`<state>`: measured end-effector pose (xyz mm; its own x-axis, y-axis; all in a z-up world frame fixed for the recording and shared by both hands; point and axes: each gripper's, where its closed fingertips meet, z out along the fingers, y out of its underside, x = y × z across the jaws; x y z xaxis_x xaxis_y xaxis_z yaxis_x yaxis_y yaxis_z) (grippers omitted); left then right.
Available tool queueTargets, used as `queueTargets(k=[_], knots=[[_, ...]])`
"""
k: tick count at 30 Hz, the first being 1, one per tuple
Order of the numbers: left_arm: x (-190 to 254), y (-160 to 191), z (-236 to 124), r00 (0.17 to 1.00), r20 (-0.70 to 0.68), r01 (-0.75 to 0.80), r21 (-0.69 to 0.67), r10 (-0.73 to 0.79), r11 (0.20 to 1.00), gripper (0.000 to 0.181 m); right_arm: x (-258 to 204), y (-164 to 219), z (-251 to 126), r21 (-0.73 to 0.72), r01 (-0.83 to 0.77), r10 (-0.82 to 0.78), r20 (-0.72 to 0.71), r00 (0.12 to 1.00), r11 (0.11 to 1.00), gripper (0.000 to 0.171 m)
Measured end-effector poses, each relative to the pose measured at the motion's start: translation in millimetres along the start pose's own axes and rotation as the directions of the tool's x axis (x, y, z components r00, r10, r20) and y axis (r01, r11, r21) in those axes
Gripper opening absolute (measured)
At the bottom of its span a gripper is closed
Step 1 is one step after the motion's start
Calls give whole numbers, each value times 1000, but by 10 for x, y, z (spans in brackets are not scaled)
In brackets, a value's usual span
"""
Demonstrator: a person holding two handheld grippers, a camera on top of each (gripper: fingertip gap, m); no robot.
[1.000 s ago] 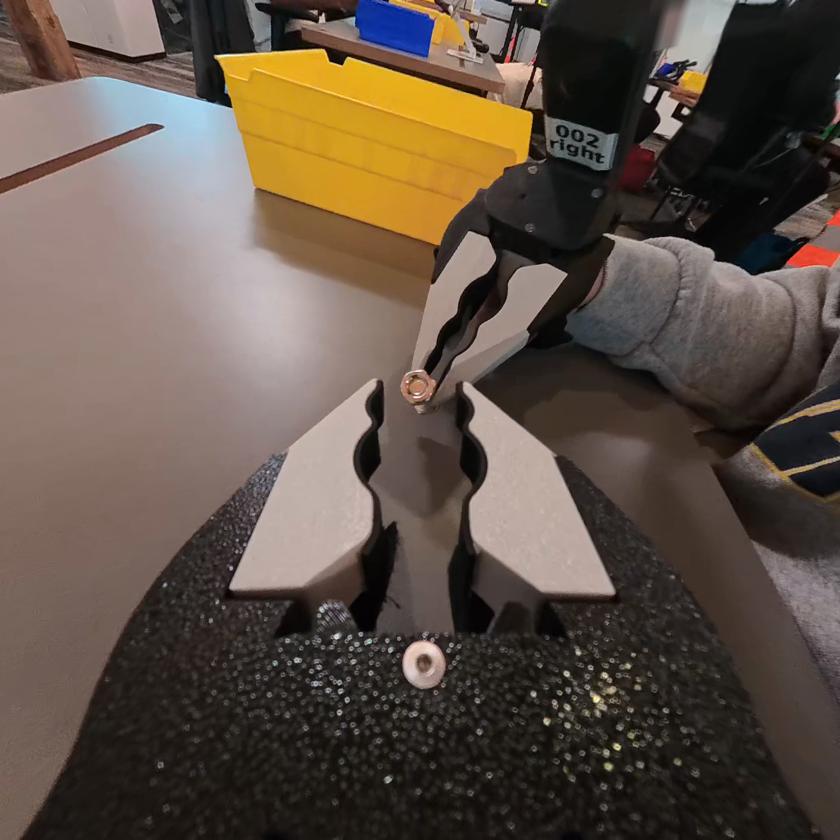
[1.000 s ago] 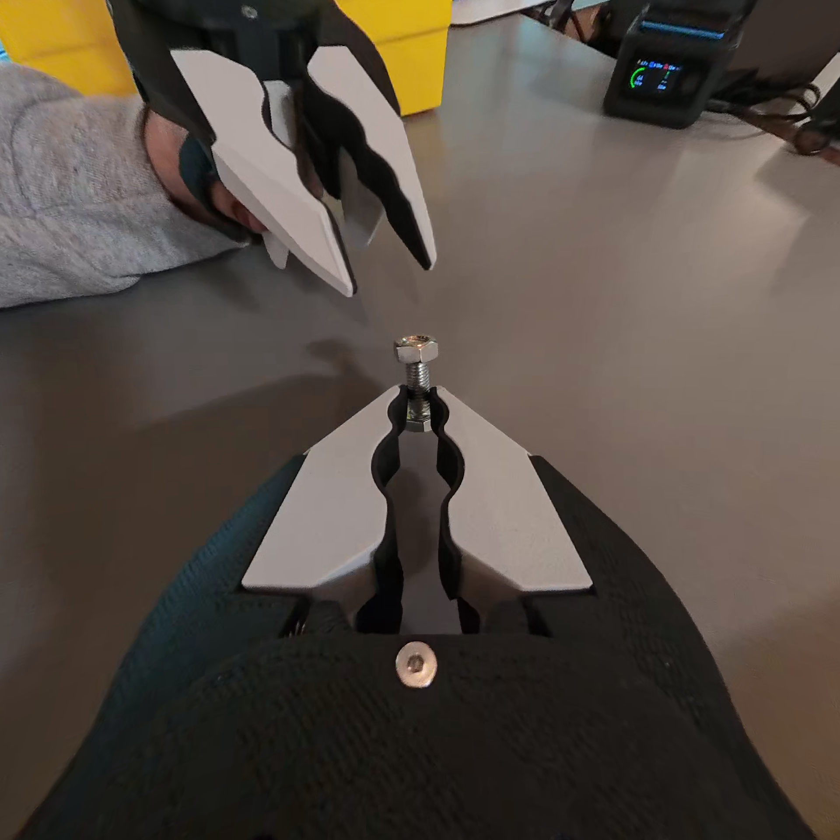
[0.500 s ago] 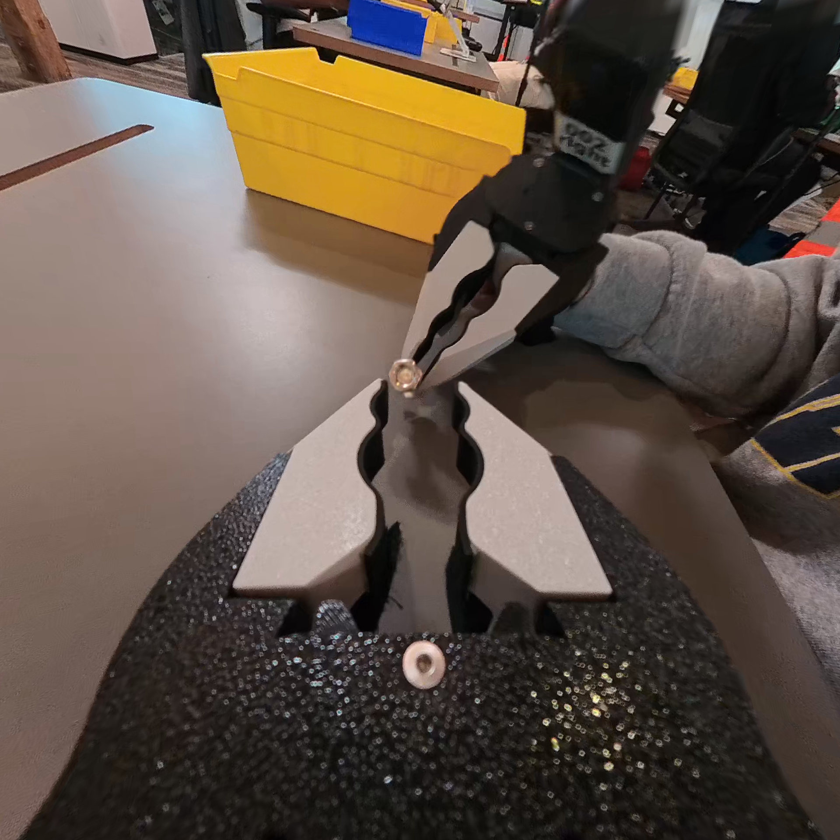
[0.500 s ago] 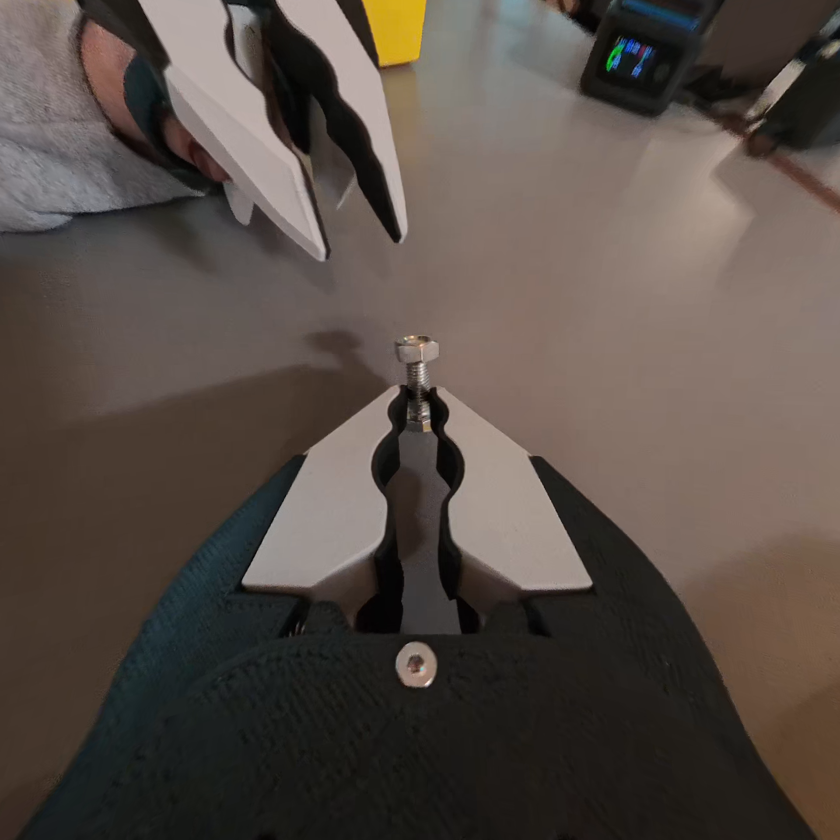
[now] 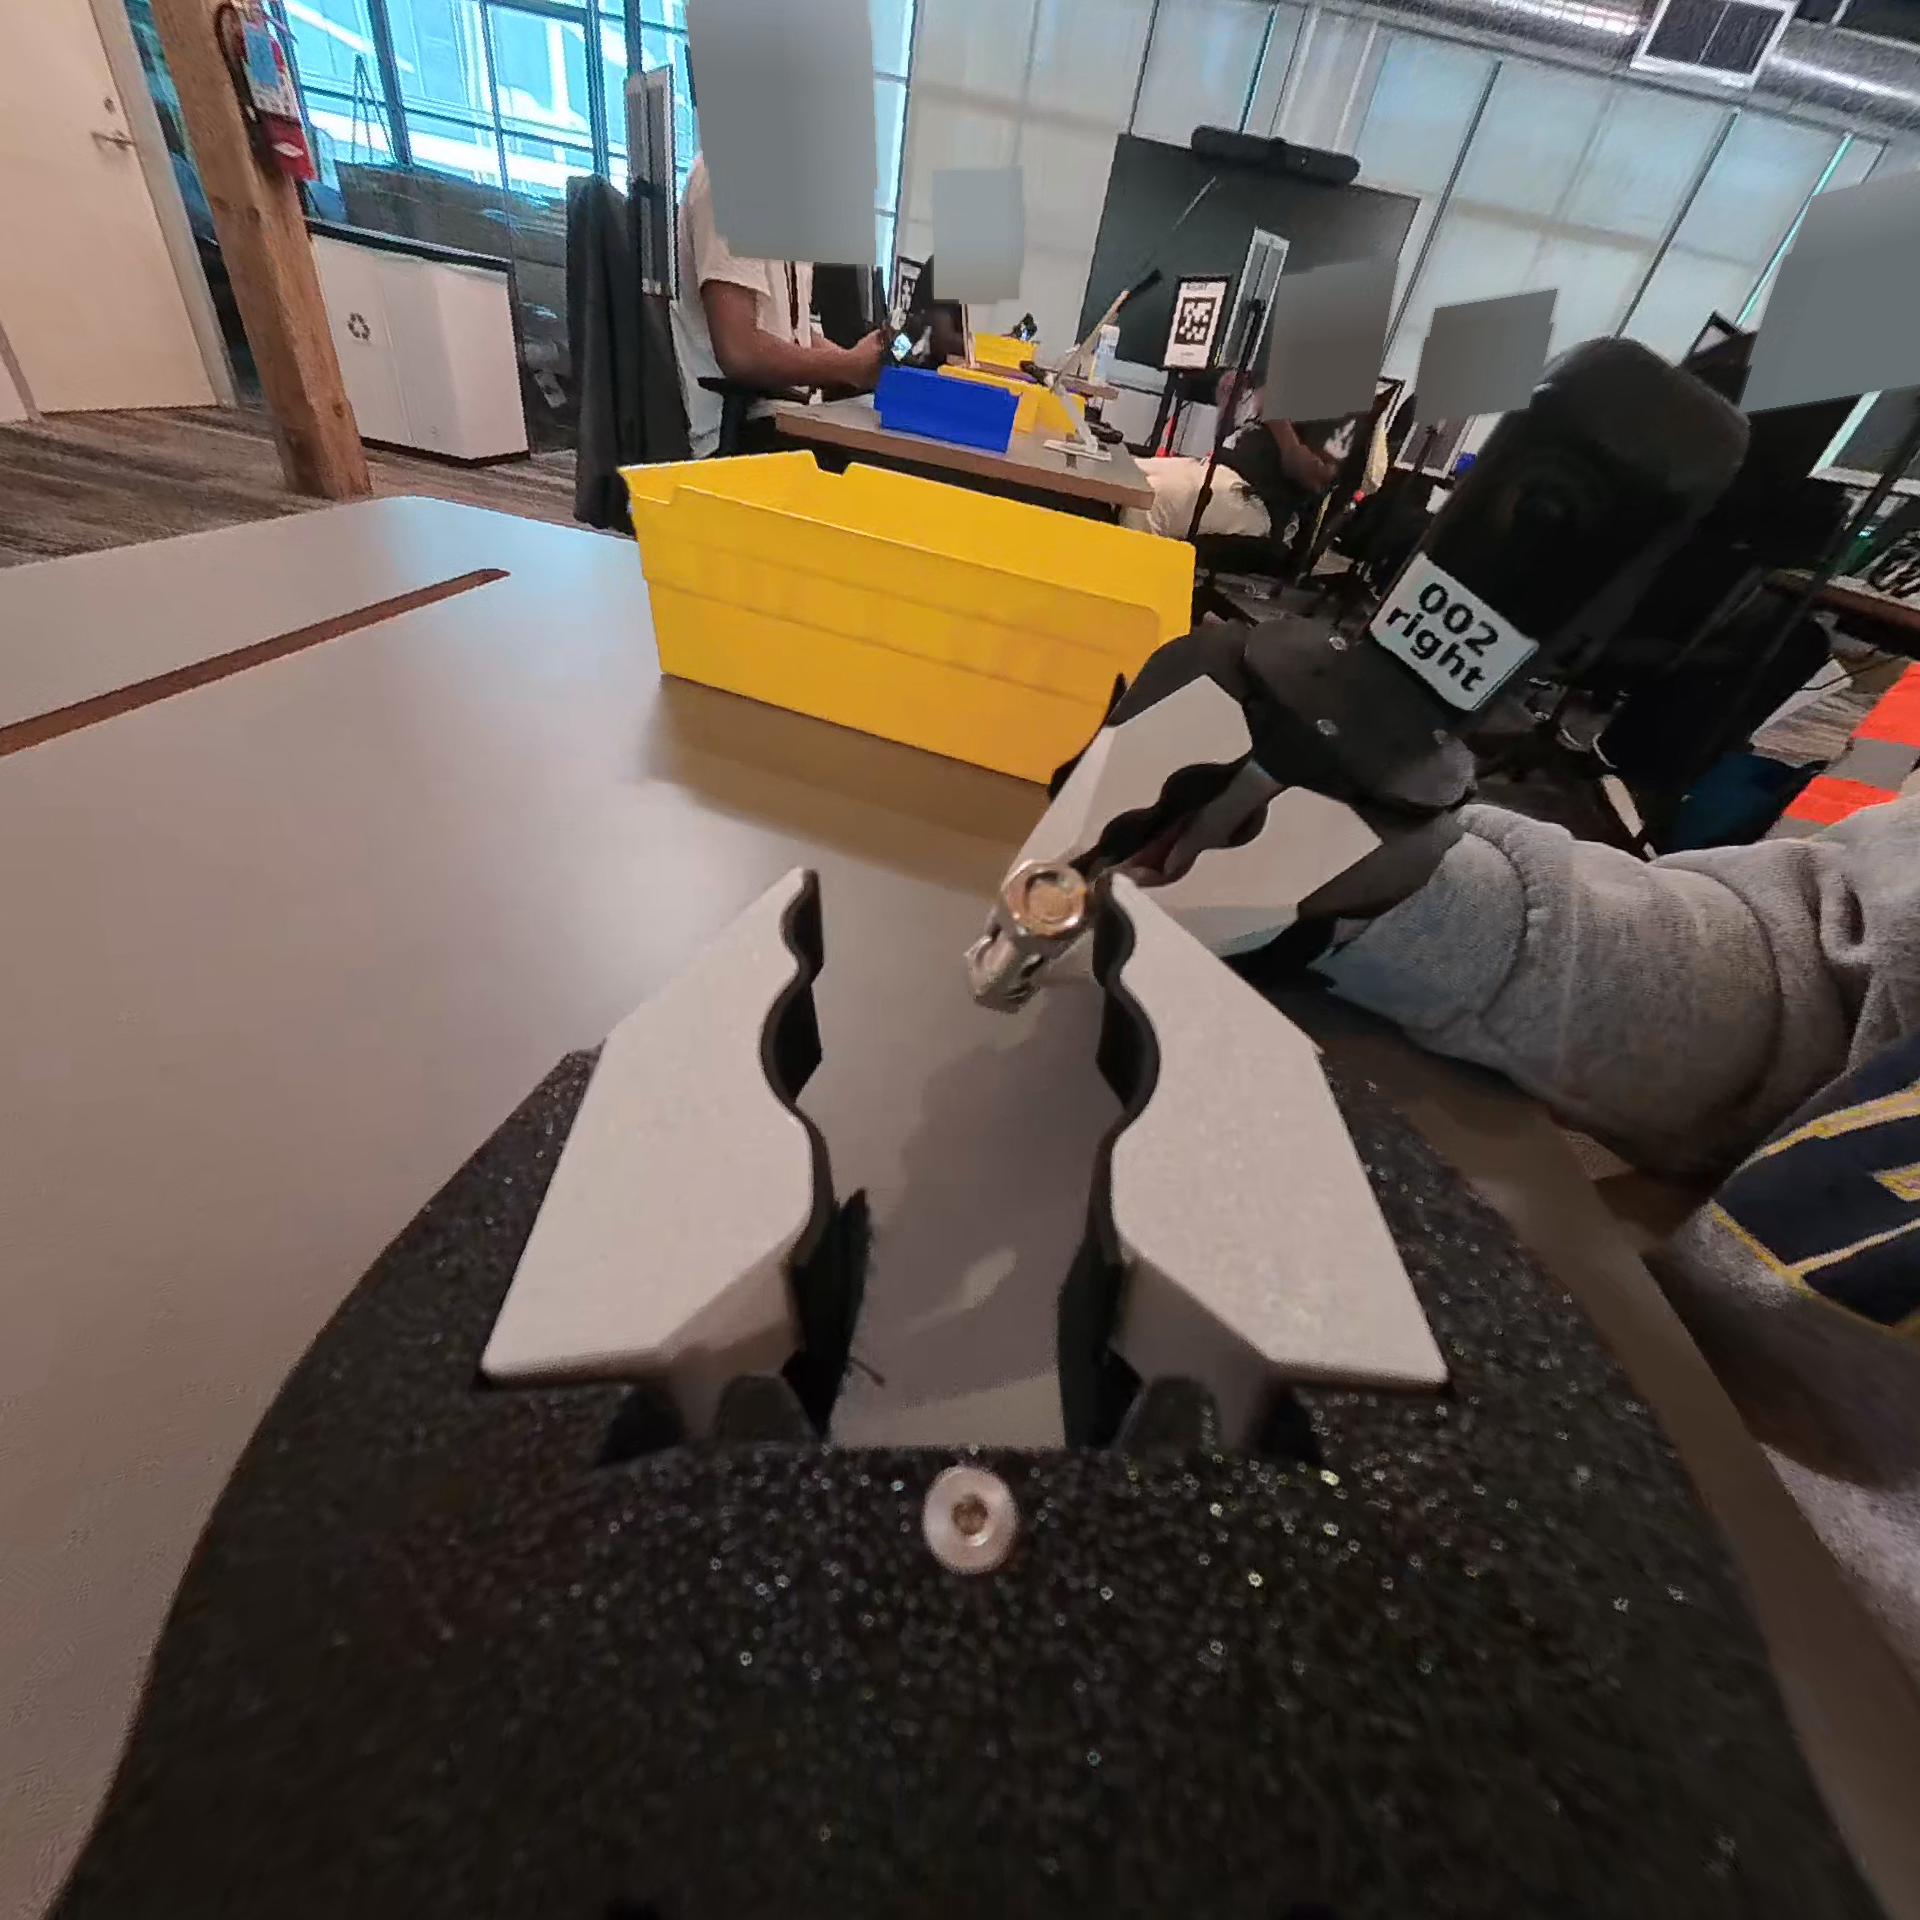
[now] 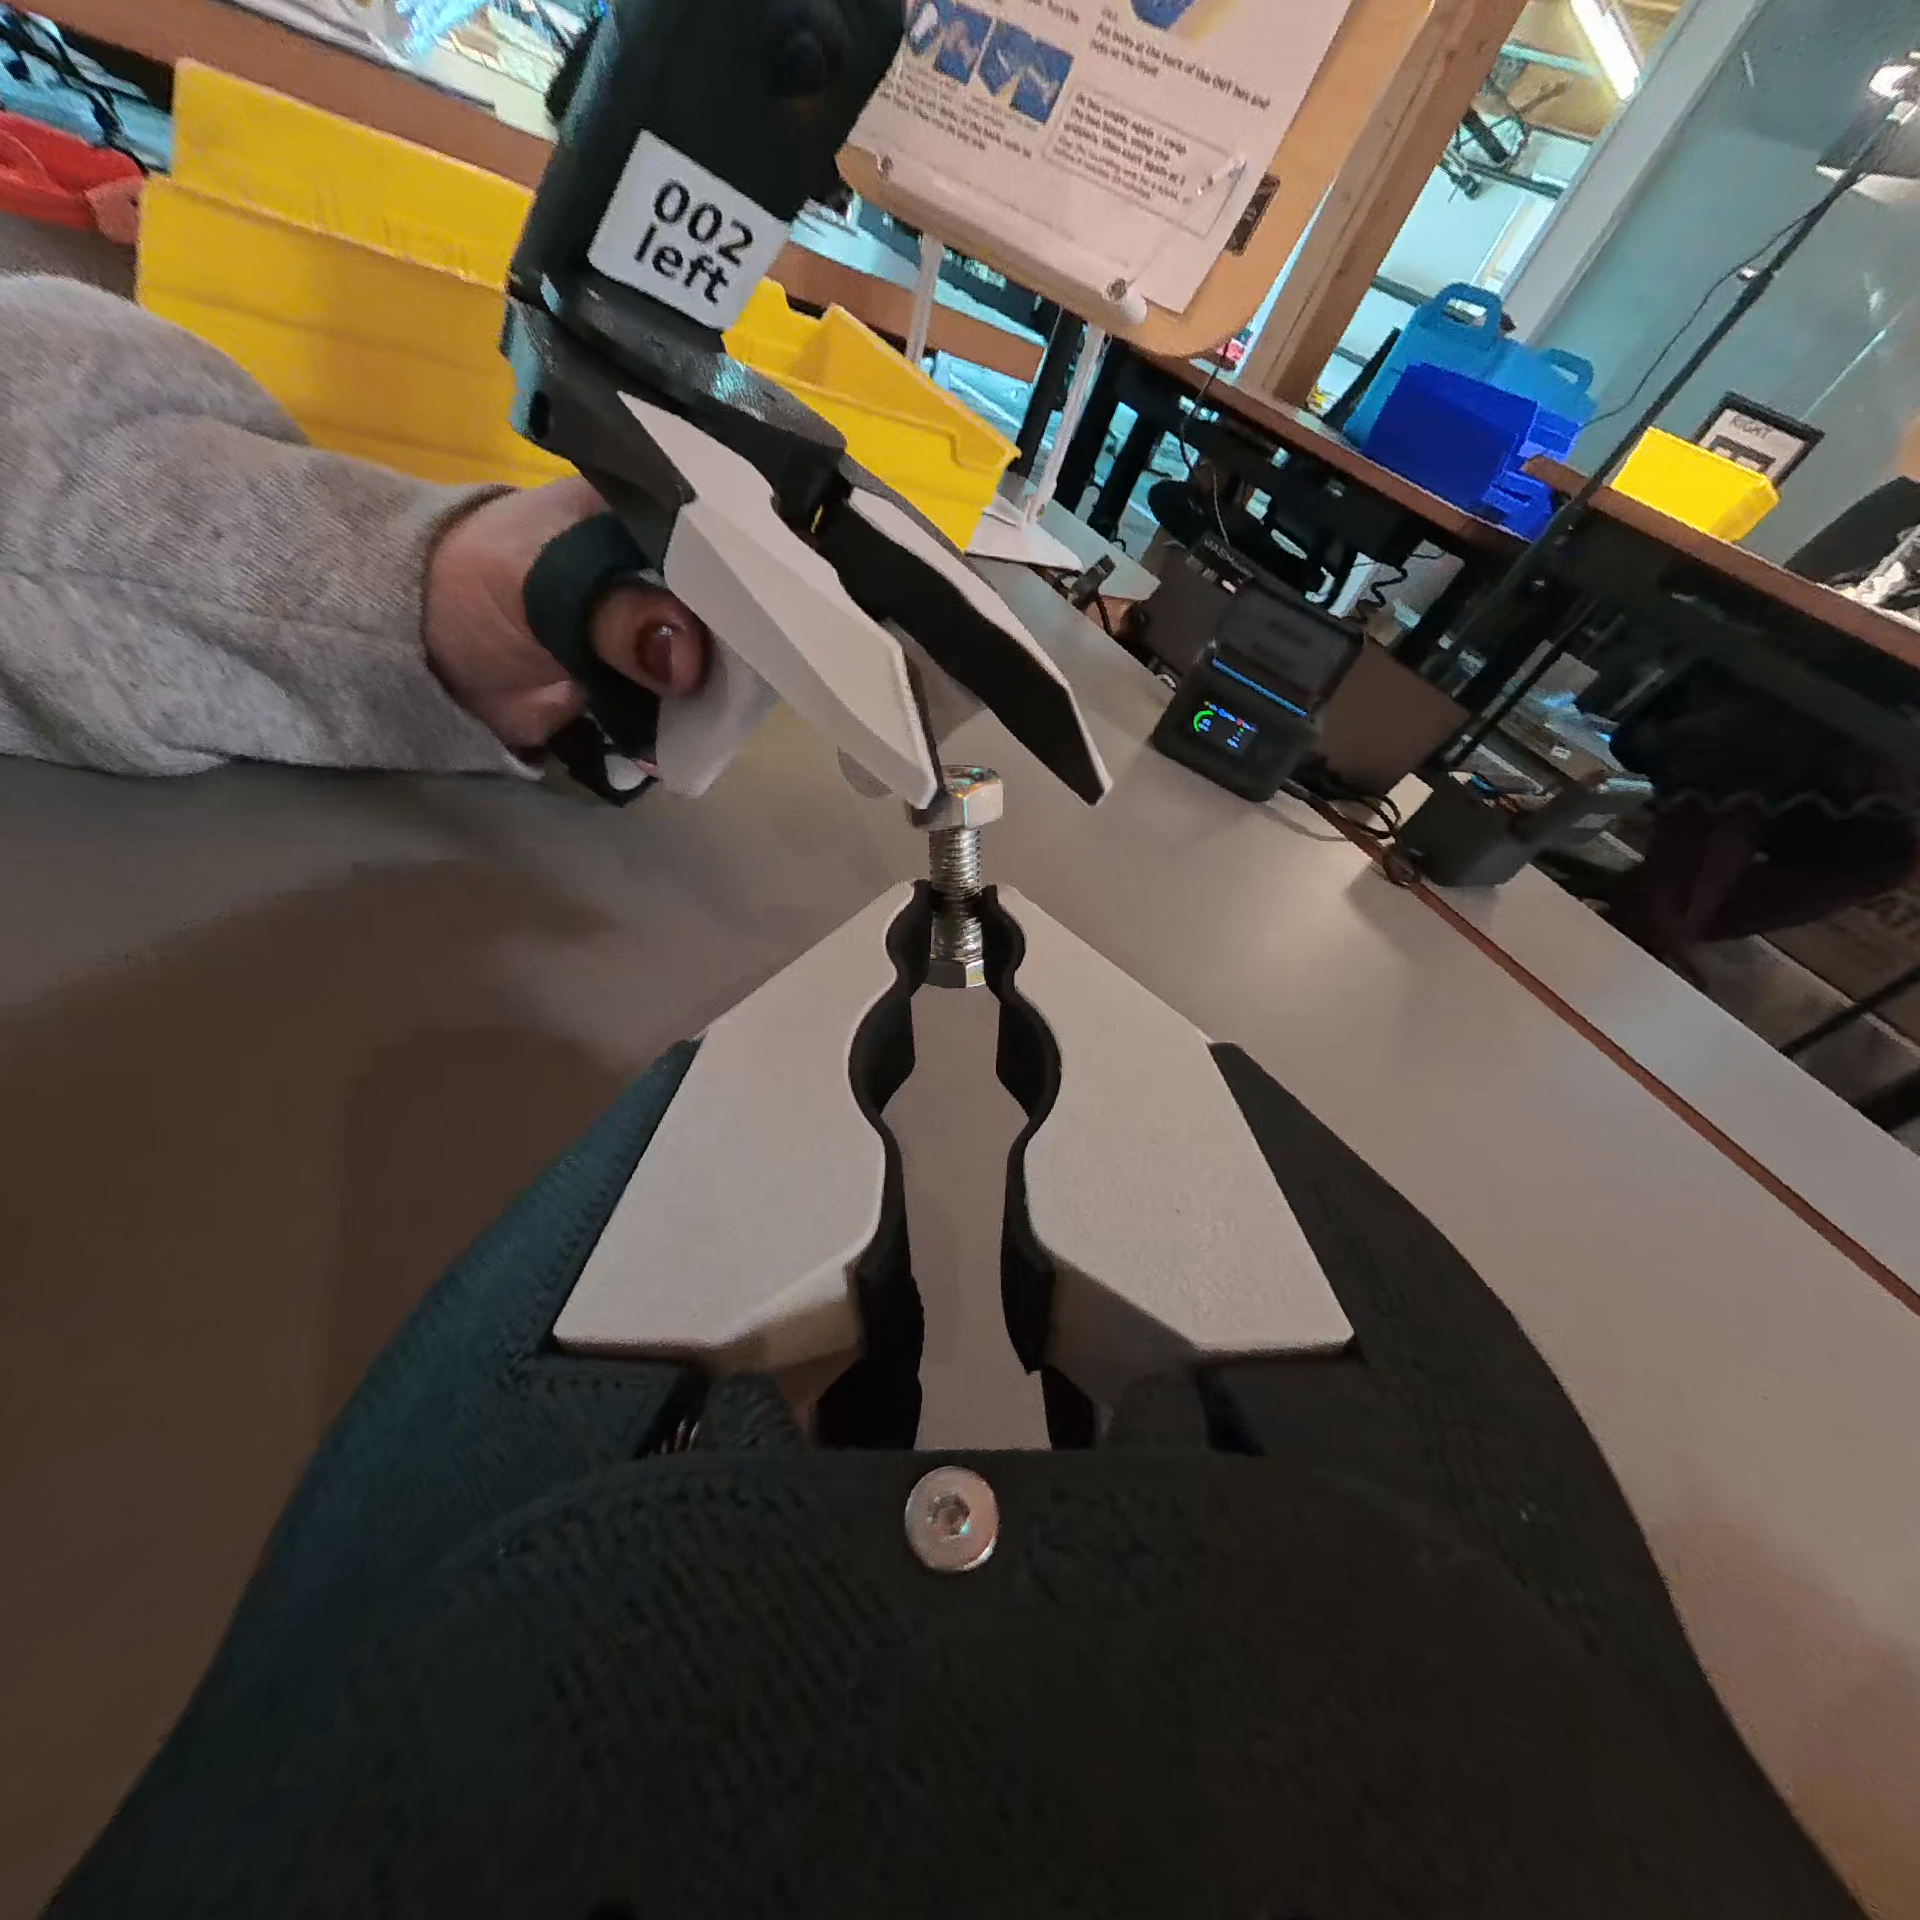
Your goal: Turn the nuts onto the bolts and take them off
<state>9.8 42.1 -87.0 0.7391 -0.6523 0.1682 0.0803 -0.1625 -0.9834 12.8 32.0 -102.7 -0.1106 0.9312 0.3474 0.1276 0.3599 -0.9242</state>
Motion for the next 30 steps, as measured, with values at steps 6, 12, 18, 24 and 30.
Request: queueTargets(k=[6, 12, 18, 24, 30], knots=[[-47, -132, -157, 1000, -20, 14, 65, -13, 998, 52, 55, -99, -76, 94, -150, 147, 40, 988, 984, 7], [131, -93, -26, 995, -94, 16, 51, -11, 999, 54, 24, -166, -52, 126, -179, 173, 63, 983, 976, 7], [68, -104, -81, 996, -81, 42, 61, -37, 997, 57, -66, -266, -63, 168, -191, 174, 114, 978, 967, 7], [104, -215, -155, 987, -147, 88, 118, -70, 989, 60, -29, -274, -108, 192, -252, 227, 142, 963, 949, 7], [172, -157, -65, 987, -148, 67, 85, -54, 994, 61, -148, -343, -70, 204, -249, 211, 191, 959, 947, 7]])
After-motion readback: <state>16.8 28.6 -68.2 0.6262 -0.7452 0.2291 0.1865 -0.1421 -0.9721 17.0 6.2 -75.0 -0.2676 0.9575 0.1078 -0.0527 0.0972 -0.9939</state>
